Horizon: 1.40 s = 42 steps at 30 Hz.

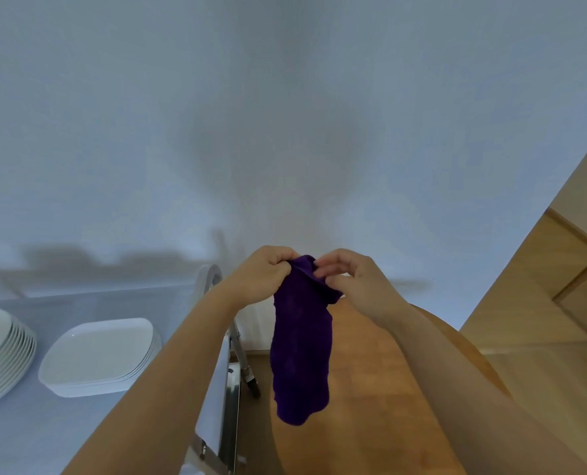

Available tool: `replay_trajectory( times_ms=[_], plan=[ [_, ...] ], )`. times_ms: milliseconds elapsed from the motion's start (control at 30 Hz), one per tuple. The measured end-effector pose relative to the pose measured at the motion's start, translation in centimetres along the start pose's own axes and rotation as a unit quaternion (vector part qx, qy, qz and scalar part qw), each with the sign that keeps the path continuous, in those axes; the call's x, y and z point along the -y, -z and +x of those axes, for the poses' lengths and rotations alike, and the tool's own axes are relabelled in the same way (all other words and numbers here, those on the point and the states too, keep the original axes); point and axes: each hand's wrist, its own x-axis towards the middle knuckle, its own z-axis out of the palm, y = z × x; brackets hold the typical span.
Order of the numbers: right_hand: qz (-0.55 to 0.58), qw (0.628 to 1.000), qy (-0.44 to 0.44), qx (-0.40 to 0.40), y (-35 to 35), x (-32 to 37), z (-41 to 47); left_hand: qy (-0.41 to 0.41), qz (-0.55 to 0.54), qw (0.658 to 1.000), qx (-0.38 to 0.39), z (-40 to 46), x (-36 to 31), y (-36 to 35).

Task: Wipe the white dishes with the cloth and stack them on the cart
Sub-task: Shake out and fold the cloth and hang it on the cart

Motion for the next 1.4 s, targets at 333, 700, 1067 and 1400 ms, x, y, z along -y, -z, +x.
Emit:
replay_trajectory(
  times_ms=[333,700,1067,1400],
  plan=[
    [-0.236,0.963,0.0,0.131,-1.3,-1.9,0.5,0.007,-0.001,1.0,-0.007,-0.5,-0.2,0.3],
    [-0.204,0.977,-0.039,-0.042,1.7,-1.9,2.0,0.054,0.045,0.992,-0.103,-0.4,1.7,3.1],
    [-0.113,0.987,0.043,-0.104,3.2,2.2,1.7,0.023,-0.067,0.979,-0.19,-0.8,2.3,4.3],
    [0.019,0.994,0.09,-0.055,4.5,4.1,1.0,-0.003,-0.192,0.97,-0.152,-1.5,0.3,5.1]
  ],
)
